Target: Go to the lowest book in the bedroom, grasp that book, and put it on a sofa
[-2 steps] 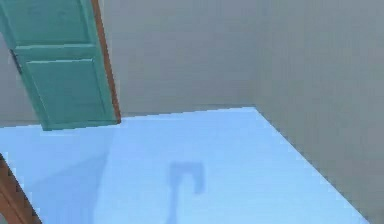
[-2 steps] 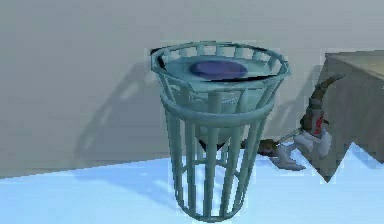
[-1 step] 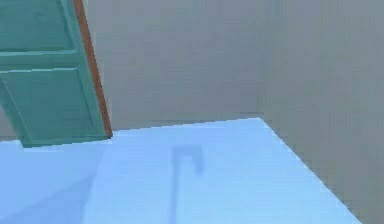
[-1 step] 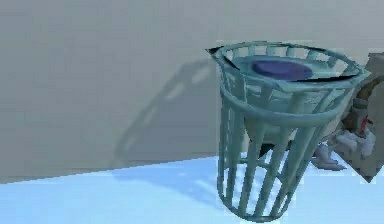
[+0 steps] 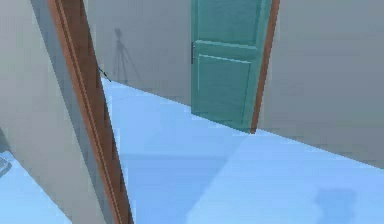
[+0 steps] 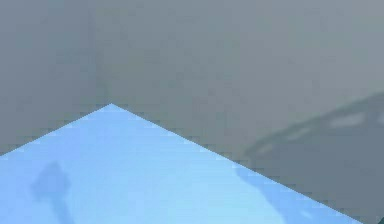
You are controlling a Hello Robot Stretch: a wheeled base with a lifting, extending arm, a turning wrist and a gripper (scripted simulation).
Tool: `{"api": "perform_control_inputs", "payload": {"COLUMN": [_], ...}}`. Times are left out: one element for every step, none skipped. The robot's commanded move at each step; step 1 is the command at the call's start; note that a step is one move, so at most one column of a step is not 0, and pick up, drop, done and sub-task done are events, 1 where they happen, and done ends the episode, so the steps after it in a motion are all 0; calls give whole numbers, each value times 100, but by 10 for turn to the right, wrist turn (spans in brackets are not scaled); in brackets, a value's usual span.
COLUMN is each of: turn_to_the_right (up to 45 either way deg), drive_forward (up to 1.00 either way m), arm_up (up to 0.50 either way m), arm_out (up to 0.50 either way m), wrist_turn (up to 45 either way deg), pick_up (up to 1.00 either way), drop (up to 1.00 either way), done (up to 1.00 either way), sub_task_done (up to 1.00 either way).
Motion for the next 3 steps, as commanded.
{"api": "perform_control_inputs", "payload": {"turn_to_the_right": [0, 120, 0], "drive_forward": [5, 0, 100], "arm_up": [0, 0, 0], "arm_out": [0, 0, 0], "wrist_turn": [0, 0, 0], "pick_up": [0, 0, 0], "drop": [0, 0, 0], "done": [0, 0, 0], "sub_task_done": [0, 0, 0]}}
